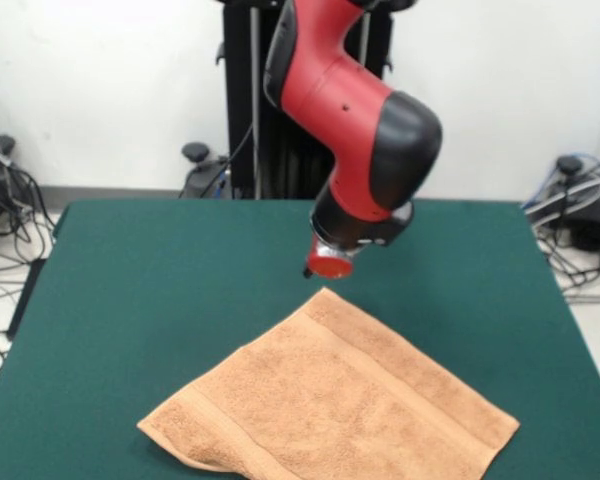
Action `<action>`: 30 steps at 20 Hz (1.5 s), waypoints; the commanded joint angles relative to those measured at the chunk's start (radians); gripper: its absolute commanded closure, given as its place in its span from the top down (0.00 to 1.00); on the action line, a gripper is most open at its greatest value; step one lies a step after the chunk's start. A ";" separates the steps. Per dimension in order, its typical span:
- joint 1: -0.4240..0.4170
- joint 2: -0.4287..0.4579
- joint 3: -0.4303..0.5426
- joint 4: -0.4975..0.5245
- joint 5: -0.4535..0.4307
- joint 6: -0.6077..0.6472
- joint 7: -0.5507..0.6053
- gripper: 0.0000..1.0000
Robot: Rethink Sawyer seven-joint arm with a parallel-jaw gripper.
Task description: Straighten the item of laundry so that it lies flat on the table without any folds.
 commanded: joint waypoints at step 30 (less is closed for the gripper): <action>0.010 0.046 0.112 -0.042 0.001 -0.057 0.147 0.00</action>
